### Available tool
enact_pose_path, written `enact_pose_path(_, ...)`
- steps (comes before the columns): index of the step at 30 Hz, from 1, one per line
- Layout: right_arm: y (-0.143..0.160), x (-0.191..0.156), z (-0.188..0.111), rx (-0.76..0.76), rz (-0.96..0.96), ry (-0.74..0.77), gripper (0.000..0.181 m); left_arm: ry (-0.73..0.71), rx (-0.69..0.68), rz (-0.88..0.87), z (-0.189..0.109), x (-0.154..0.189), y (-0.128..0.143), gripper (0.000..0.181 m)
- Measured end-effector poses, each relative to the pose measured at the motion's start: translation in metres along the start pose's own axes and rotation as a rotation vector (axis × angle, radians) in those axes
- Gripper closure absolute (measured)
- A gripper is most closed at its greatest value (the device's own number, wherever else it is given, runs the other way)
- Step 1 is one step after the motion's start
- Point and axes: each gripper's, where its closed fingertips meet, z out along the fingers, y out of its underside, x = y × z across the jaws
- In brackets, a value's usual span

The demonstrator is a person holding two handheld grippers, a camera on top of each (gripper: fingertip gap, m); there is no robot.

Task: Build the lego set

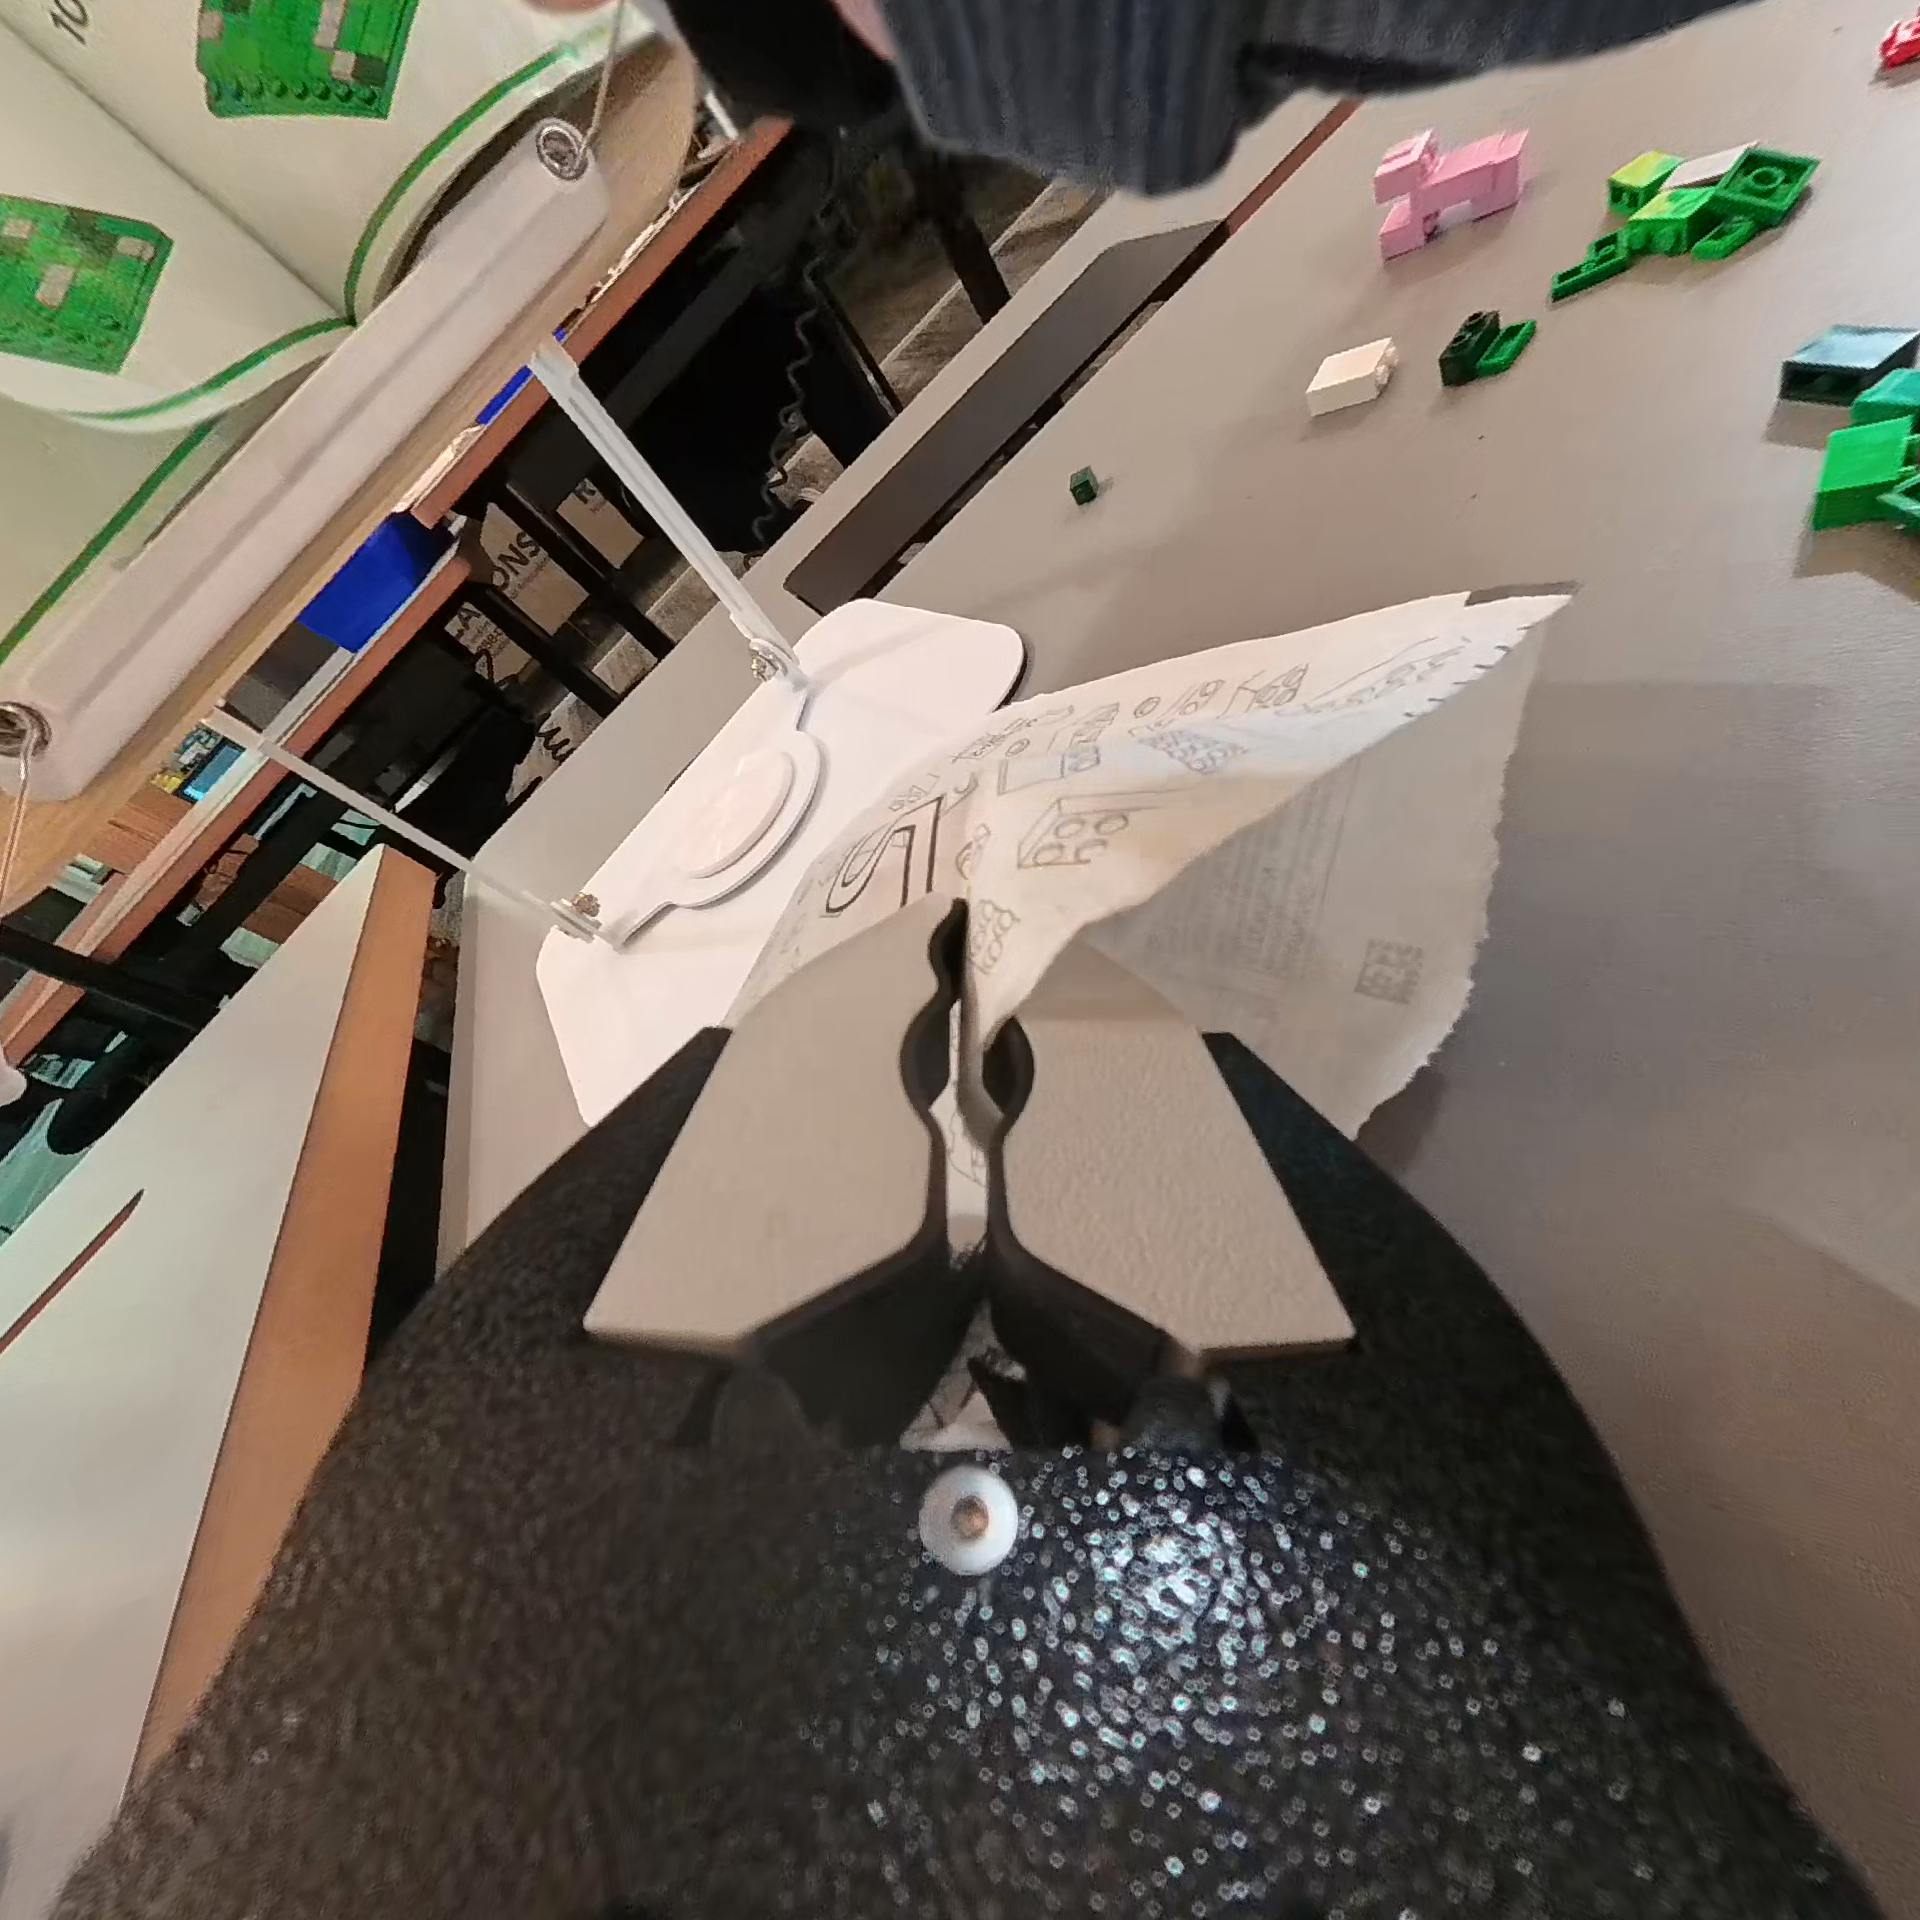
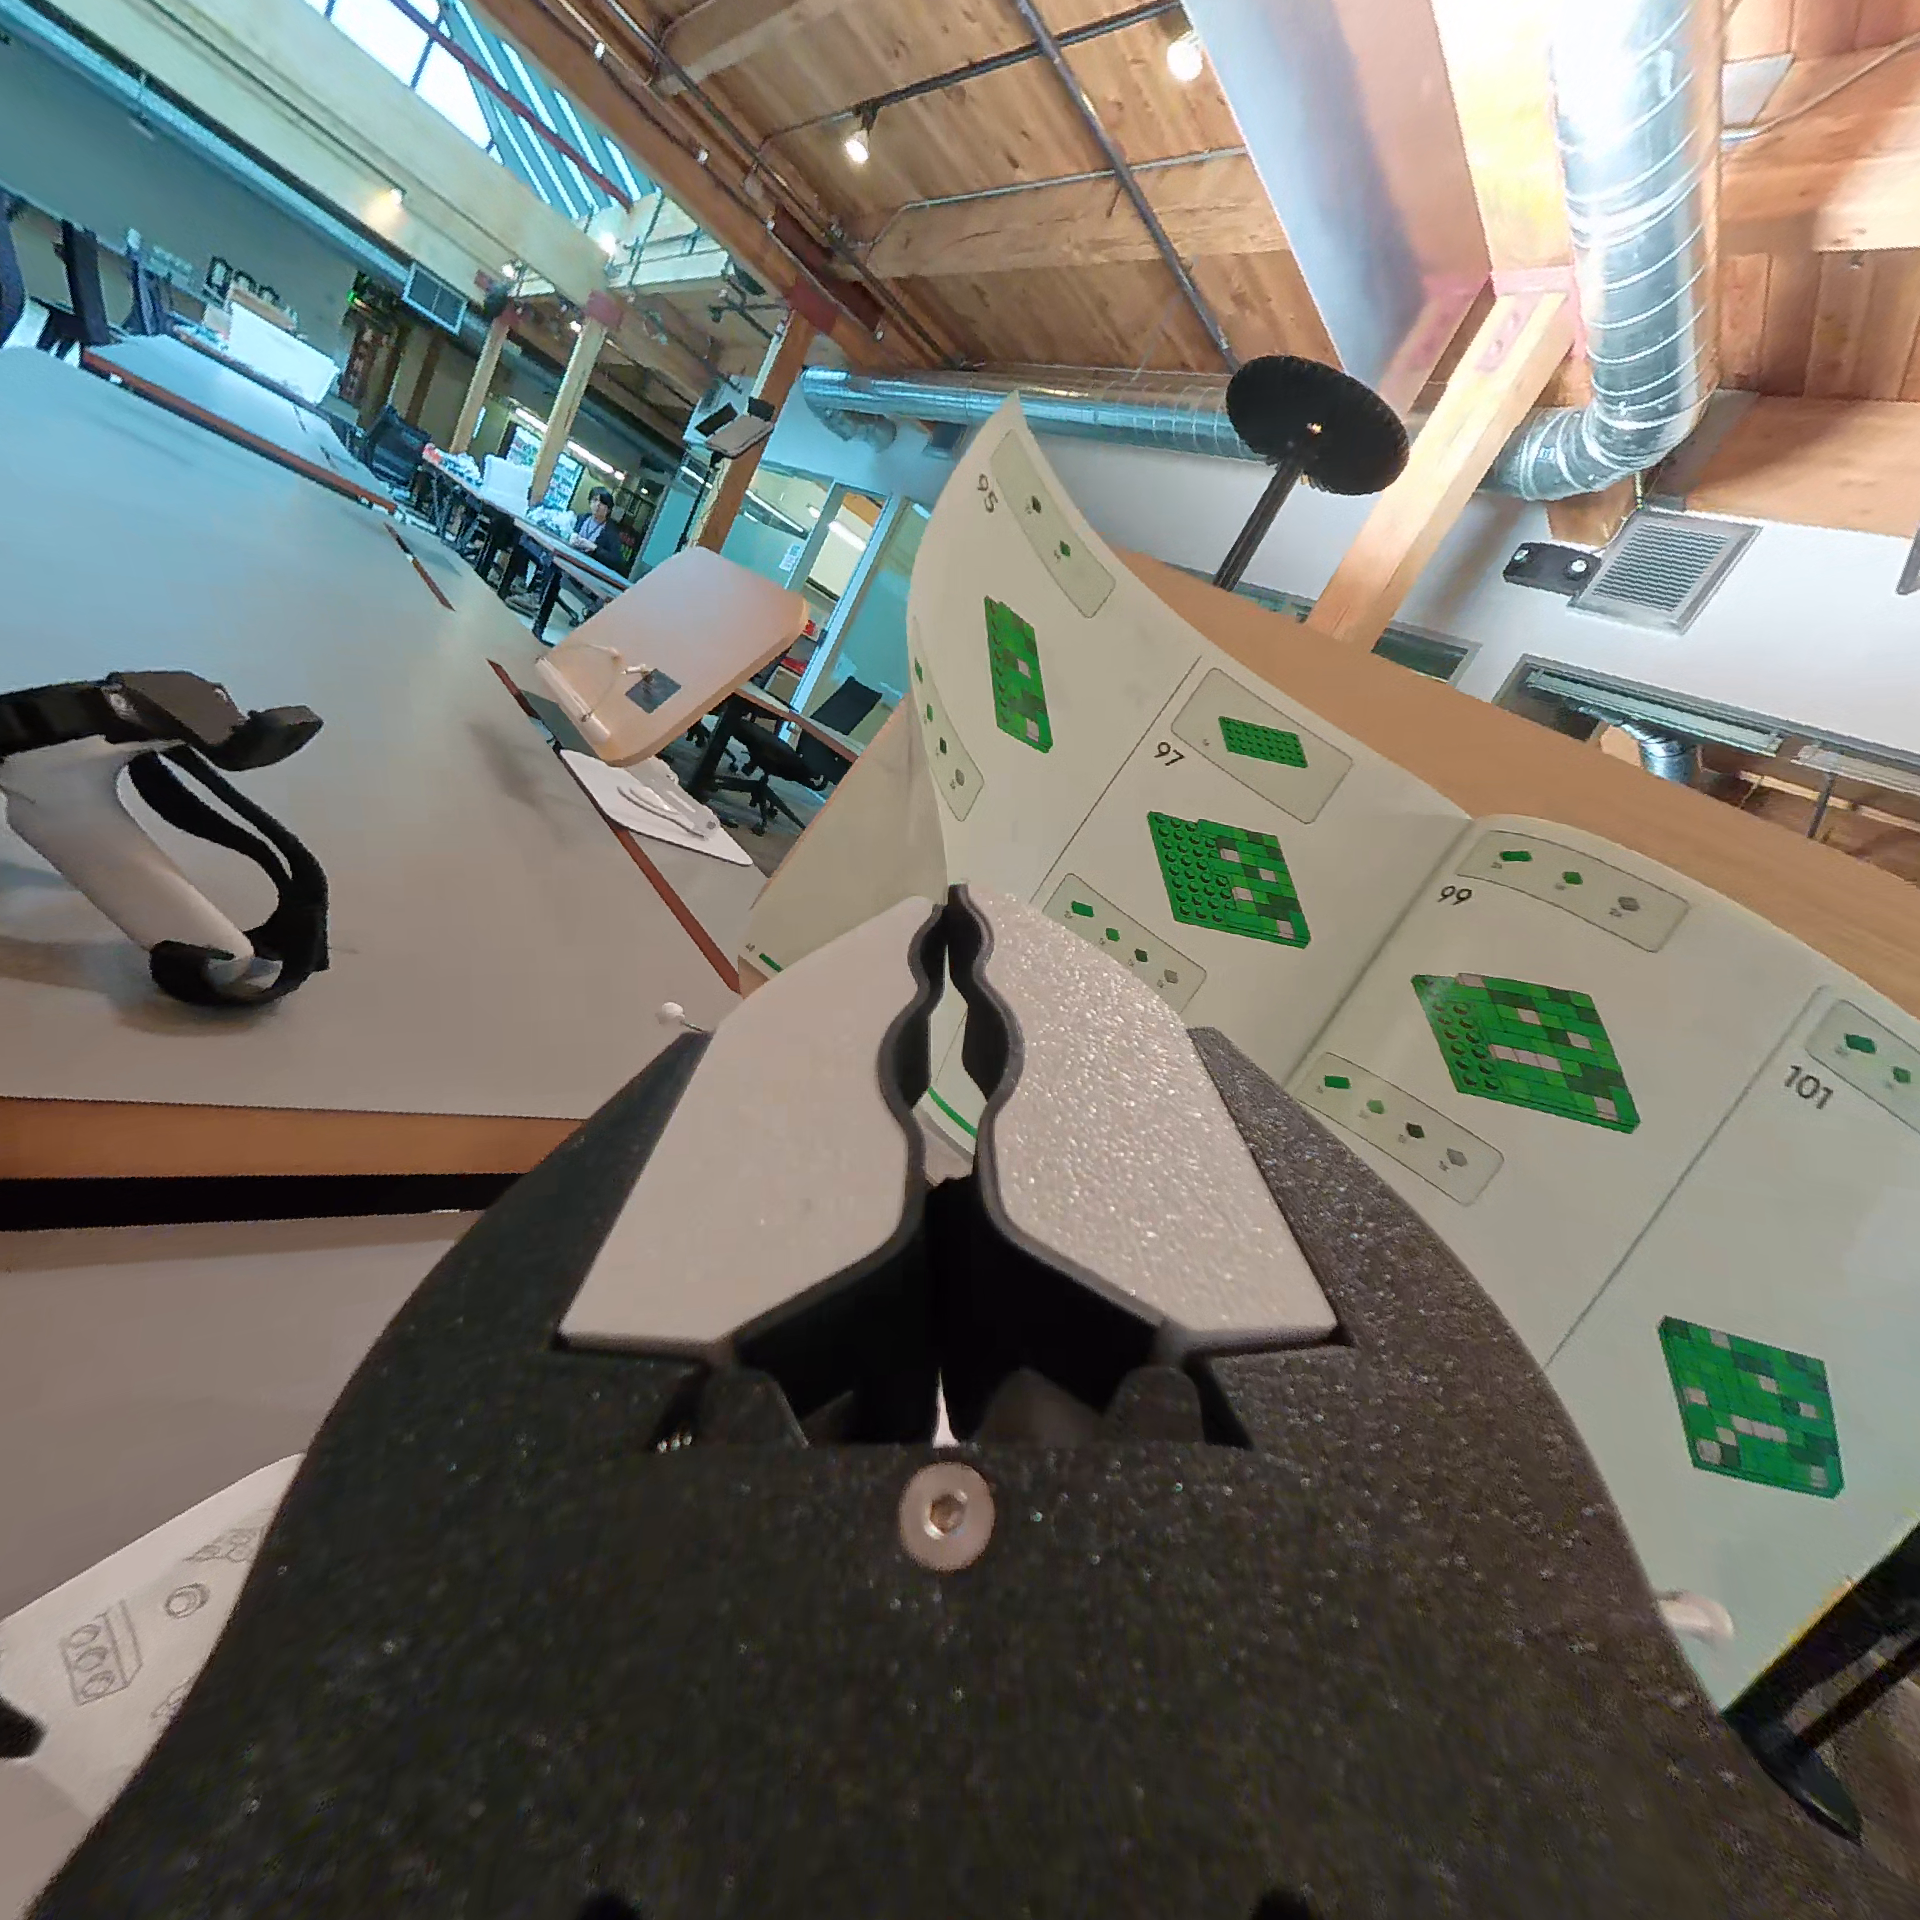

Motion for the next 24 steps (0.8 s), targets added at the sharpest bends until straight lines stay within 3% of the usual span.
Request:
enact_pose_path(13, -0.011, 0.011, -0.028, 0.031, -0.037, 0.039, 0.181, 0.014, -0.005, -0.008, 0.0, 0.003, 0.001, 0.181)
enact_pose_path(24, 0.021, 0.079, -0.072, 0.032, 0.193, 0.242, 0.181, 0.025, -0.011, -0.015, 0.001, 0.004, 0.002, 0.181)
